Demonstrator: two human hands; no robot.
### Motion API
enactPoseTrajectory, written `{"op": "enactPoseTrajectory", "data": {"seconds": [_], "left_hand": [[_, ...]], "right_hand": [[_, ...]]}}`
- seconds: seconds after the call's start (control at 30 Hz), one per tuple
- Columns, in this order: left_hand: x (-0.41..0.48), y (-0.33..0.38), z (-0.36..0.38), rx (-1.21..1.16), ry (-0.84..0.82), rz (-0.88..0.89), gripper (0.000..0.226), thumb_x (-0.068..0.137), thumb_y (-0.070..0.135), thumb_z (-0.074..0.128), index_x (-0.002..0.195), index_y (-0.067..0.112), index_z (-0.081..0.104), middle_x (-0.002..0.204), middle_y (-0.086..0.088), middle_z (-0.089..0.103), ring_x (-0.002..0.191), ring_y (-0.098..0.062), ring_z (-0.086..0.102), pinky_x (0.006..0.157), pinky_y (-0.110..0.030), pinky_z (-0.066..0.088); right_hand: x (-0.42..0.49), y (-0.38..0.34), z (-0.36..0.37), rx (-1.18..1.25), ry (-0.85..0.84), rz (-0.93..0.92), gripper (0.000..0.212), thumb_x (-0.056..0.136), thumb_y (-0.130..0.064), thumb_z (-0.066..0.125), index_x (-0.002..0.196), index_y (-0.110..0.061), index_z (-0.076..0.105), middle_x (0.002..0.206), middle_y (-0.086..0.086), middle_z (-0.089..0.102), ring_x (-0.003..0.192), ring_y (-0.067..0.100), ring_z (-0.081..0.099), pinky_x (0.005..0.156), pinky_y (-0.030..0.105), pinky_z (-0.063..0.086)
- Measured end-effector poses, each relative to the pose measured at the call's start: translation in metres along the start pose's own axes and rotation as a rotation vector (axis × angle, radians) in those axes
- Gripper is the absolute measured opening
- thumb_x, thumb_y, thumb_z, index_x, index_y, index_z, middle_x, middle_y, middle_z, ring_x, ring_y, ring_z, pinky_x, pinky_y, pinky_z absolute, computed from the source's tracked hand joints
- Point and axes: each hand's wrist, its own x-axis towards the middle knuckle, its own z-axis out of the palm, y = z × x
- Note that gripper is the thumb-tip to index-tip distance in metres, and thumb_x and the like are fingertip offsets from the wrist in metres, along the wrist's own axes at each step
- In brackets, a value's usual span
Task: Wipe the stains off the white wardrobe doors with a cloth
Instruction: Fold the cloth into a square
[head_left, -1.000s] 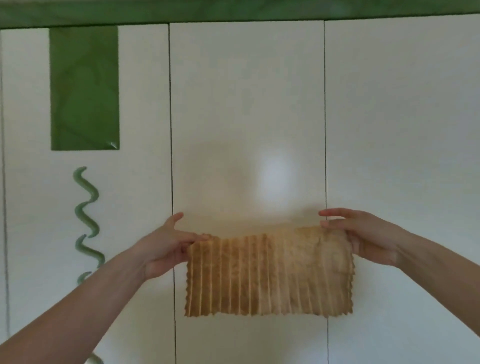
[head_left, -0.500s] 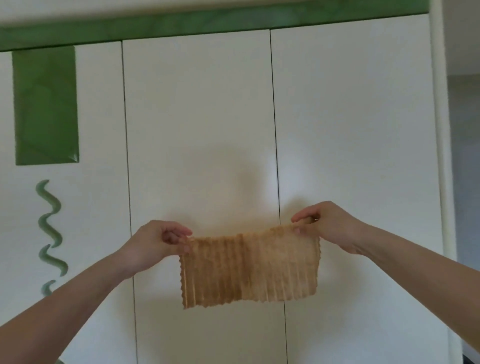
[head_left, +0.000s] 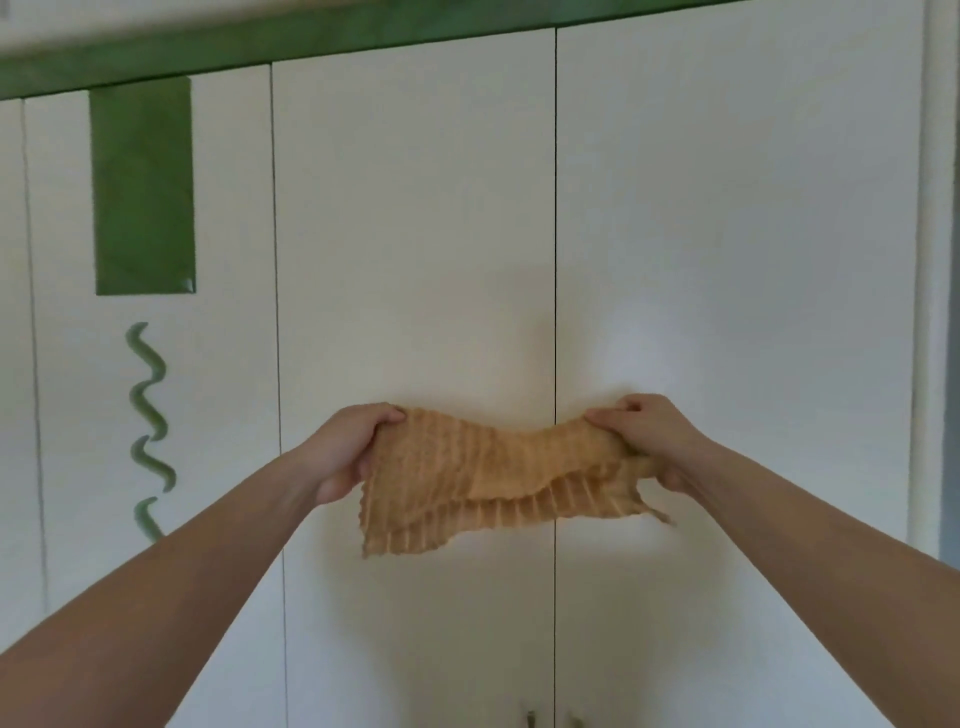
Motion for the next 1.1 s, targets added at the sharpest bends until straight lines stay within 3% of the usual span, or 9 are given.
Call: {"op": "enactPoseTrajectory", "data": {"seconds": [0.17, 0.33, 0.53, 0.63, 0.73, 0.83, 0.9, 1.0, 1.1], "left_hand": [[-0.004, 0.029, 0.026, 0.180, 0.063, 0.127, 0.017, 0.098, 0.015, 0.057, 0.093, 0.008, 0.072, 0.084, -0.009, 0.066, 0.069, -0.020, 0.060, 0.065, -0.032, 0.044], [-0.007, 0.041, 0.056, 0.308, -0.072, 0.200, 0.026, 0.102, 0.018, 0.056, 0.112, -0.001, 0.070, 0.098, -0.015, 0.074, 0.084, -0.028, 0.070, 0.076, -0.038, 0.056], [0.008, 0.040, 0.020, 0.084, -0.310, 0.156, 0.032, 0.103, 0.033, 0.056, 0.114, 0.008, 0.072, 0.099, -0.007, 0.070, 0.087, -0.021, 0.066, 0.075, -0.035, 0.055], [0.017, 0.039, -0.001, 0.144, -0.392, 0.184, 0.035, 0.097, 0.034, 0.065, 0.118, 0.007, 0.073, 0.105, -0.002, 0.075, 0.095, -0.019, 0.071, 0.078, -0.033, 0.056], [0.029, 0.036, -0.015, 0.133, -0.356, 0.222, 0.023, 0.094, 0.017, 0.071, 0.115, 0.008, 0.075, 0.111, -0.006, 0.078, 0.105, -0.023, 0.073, 0.091, -0.036, 0.058], [0.036, 0.029, -0.023, 0.131, -0.423, 0.243, 0.023, 0.096, 0.015, 0.067, 0.118, 0.010, 0.073, 0.115, -0.005, 0.077, 0.109, -0.020, 0.073, 0.098, -0.036, 0.056], [0.040, 0.023, -0.020, 0.124, -0.503, 0.257, 0.023, 0.097, 0.015, 0.066, 0.118, 0.011, 0.073, 0.116, -0.004, 0.077, 0.108, -0.019, 0.073, 0.096, -0.034, 0.056], [0.049, 0.017, -0.008, 0.104, -0.563, 0.283, 0.019, 0.098, 0.016, 0.063, 0.114, 0.013, 0.073, 0.105, 0.000, 0.078, 0.097, -0.014, 0.074, 0.083, -0.028, 0.059], [0.055, 0.014, 0.016, 0.113, -0.575, 0.286, 0.016, 0.100, 0.018, 0.061, 0.110, 0.016, 0.073, 0.094, 0.004, 0.076, 0.084, -0.011, 0.072, 0.071, -0.026, 0.057]], "right_hand": [[-0.002, -0.029, 0.014, -0.012, 0.051, -0.051, 0.027, 0.090, -0.020, 0.080, 0.100, 0.002, 0.068, 0.098, 0.018, 0.072, 0.083, 0.027, 0.072, 0.066, 0.034, 0.059], [-0.031, -0.067, 0.078, -0.217, -0.120, -0.169, 0.028, 0.096, -0.029, 0.072, 0.097, -0.002, 0.074, 0.086, 0.009, 0.074, 0.069, 0.020, 0.071, 0.058, 0.029, 0.057], [-0.044, -0.093, 0.107, 0.020, -0.381, -0.064, 0.022, 0.100, -0.013, 0.064, 0.113, 0.004, 0.070, 0.119, 0.026, 0.066, 0.088, 0.034, 0.075, 0.076, 0.037, 0.065], [-0.041, -0.098, 0.118, 0.019, -0.432, -0.053, 0.022, 0.100, -0.007, 0.062, 0.117, 0.006, 0.068, 0.117, 0.023, 0.065, 0.092, 0.035, 0.076, 0.084, 0.040, 0.064], [-0.032, -0.092, 0.120, -0.148, -0.339, -0.223, 0.020, 0.100, -0.007, 0.062, 0.117, 0.001, 0.069, 0.106, 0.015, 0.069, 0.091, 0.027, 0.077, 0.070, 0.036, 0.064], [-0.021, -0.065, 0.110, -0.455, -0.153, -0.400, 0.030, 0.092, -0.023, 0.076, 0.121, -0.023, 0.066, 0.110, -0.002, 0.069, 0.102, 0.014, 0.069, 0.087, 0.034, 0.058], [-0.016, -0.045, 0.097, -0.526, -0.275, -0.254, 0.043, 0.087, -0.036, 0.081, 0.125, -0.031, 0.063, 0.118, -0.005, 0.071, 0.113, 0.010, 0.066, 0.104, 0.032, 0.048], [-0.015, -0.023, 0.070, -0.424, -0.460, -0.048, 0.031, 0.092, -0.027, 0.075, 0.120, -0.015, 0.072, 0.120, 0.004, 0.076, 0.119, 0.020, 0.069, 0.106, 0.037, 0.051], [-0.023, -0.009, 0.031, -0.120, -0.309, -0.054, 0.033, 0.087, -0.021, 0.075, 0.115, -0.004, 0.073, 0.114, 0.010, 0.076, 0.109, 0.024, 0.071, 0.093, 0.035, 0.060]]}}
